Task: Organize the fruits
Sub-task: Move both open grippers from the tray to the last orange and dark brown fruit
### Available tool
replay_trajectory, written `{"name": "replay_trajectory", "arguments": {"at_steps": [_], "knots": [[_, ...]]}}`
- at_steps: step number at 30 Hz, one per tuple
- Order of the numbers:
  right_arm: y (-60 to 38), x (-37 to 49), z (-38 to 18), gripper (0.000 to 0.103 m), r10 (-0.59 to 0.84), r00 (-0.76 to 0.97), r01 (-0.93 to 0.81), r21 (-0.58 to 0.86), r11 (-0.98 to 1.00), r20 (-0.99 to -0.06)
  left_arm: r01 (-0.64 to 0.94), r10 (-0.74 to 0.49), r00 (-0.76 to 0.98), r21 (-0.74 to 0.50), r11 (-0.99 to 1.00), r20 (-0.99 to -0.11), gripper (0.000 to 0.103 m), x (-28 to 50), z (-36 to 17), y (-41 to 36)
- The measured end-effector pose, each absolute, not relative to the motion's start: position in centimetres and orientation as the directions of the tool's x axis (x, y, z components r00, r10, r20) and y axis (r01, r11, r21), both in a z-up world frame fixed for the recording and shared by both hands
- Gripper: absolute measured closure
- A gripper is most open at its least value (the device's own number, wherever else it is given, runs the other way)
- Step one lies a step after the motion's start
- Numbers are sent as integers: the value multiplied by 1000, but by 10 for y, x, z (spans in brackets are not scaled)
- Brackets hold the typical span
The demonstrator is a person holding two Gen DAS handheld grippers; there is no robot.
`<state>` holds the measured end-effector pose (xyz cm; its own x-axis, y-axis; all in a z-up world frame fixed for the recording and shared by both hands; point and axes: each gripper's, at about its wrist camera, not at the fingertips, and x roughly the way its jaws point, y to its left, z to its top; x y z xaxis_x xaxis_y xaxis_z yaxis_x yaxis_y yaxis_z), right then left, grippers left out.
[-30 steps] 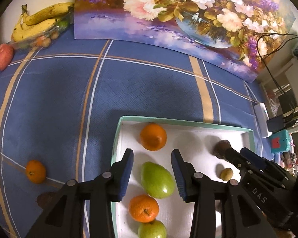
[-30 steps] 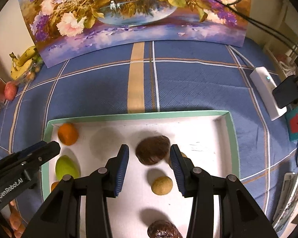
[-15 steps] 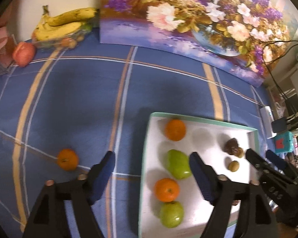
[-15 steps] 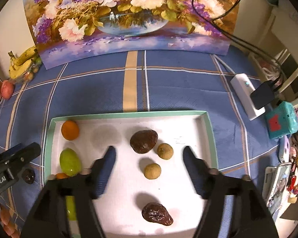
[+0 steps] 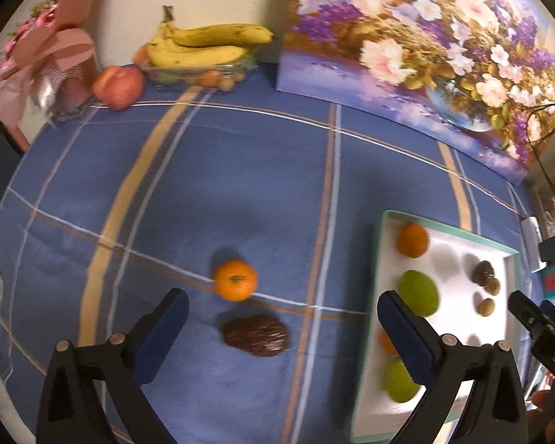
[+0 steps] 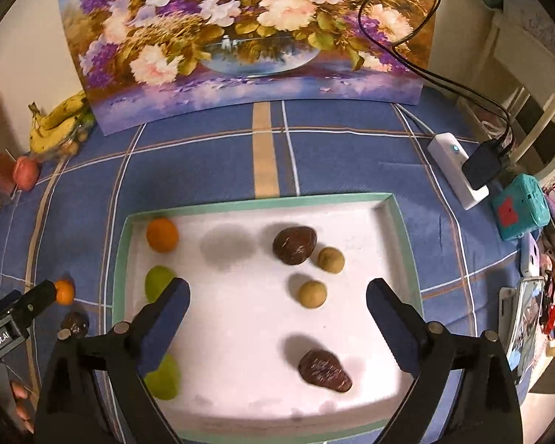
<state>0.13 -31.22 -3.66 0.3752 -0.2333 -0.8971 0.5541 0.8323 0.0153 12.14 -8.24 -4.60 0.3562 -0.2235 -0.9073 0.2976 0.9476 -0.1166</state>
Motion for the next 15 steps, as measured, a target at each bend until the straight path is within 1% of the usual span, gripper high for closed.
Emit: {"name": "replay_trajectory", "arguments": {"at_steps": [4, 10, 15], "knots": [[-295, -2, -33, 7, -232, 398, 532, 18, 847, -888, 279, -206, 379, -101, 955, -902, 0, 119, -44, -64], [-273, -2, -35, 7, -231, 395, 513, 4, 858, -889, 270, -215, 401, -110, 957, -891, 0, 114, -36, -42], [-259, -2, -30, 7, -194, 441, 501, 60, 864, -876, 242, -236, 403, -145, 959, -884, 0, 115, -34, -22]]}}
